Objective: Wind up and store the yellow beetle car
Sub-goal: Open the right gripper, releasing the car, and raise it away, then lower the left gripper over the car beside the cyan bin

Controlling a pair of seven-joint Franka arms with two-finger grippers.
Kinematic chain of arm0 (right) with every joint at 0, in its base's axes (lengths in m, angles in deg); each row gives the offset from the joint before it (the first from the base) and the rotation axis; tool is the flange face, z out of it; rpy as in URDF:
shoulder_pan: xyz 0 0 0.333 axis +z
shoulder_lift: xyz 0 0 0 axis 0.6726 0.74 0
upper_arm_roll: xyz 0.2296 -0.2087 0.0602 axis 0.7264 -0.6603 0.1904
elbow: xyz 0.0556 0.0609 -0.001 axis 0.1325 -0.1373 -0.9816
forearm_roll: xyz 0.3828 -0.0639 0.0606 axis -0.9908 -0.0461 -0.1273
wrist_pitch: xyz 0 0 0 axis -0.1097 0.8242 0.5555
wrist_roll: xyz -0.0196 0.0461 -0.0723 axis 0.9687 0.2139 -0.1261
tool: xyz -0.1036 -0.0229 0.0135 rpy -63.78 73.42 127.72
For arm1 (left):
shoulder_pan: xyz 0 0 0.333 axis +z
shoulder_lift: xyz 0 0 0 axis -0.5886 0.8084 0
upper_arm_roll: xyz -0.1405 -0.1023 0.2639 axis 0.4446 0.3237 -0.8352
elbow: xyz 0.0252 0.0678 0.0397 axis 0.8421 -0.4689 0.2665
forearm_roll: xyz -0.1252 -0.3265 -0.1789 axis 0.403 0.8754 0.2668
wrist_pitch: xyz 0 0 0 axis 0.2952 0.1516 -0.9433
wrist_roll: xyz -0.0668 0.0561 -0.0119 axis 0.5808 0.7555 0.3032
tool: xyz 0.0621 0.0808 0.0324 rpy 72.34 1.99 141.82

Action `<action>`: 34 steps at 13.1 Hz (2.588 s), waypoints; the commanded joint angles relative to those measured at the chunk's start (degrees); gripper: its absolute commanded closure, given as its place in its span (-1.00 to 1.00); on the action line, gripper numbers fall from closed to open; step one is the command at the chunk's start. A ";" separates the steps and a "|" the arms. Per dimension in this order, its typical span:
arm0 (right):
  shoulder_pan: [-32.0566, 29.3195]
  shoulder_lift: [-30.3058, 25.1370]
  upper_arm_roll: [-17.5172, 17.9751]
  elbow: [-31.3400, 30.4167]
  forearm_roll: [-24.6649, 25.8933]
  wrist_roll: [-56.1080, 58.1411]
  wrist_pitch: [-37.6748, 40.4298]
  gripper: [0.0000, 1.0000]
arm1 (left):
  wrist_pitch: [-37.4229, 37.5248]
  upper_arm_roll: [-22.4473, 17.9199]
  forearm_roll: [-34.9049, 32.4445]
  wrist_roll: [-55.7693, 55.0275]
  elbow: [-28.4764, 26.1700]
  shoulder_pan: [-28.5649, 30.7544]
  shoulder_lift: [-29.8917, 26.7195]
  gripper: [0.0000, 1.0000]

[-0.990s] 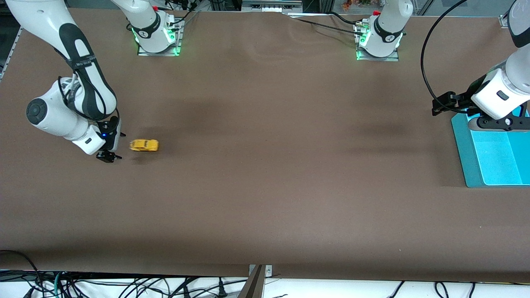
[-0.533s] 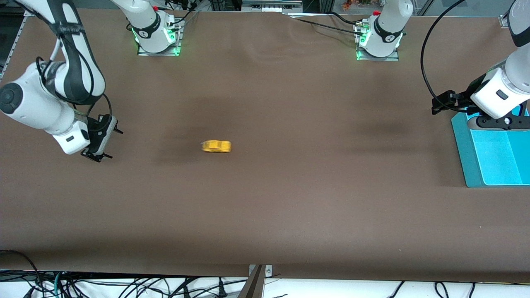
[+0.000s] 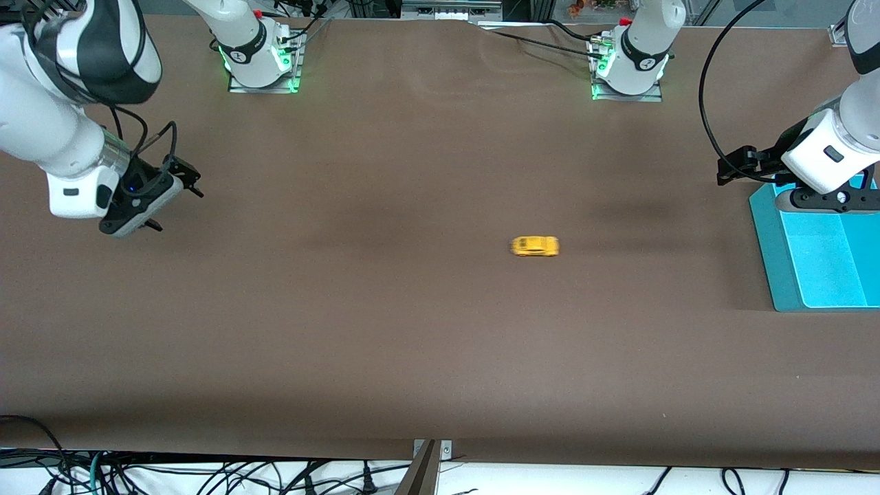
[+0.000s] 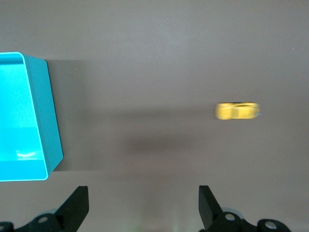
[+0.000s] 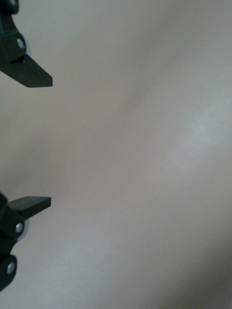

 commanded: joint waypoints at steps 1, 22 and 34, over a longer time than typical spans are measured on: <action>-0.03 -4.29 -0.52 0.80 0.78 -10.16 4.96 -1.00 | 1.40 0.37 -0.56 0.14 0.90 0.27 -0.27 -1.00; 0.85 -6.24 -4.39 11.18 1.31 -28.57 17.81 -1.00 | -19.56 0.11 -4.07 69.01 -22.36 11.16 -1.33 -1.00; 1.11 -6.24 -2.63 13.28 4.03 -29.09 19.04 -1.00 | -65.49 0.11 -8.73 100.78 -37.69 22.41 14.14 -1.00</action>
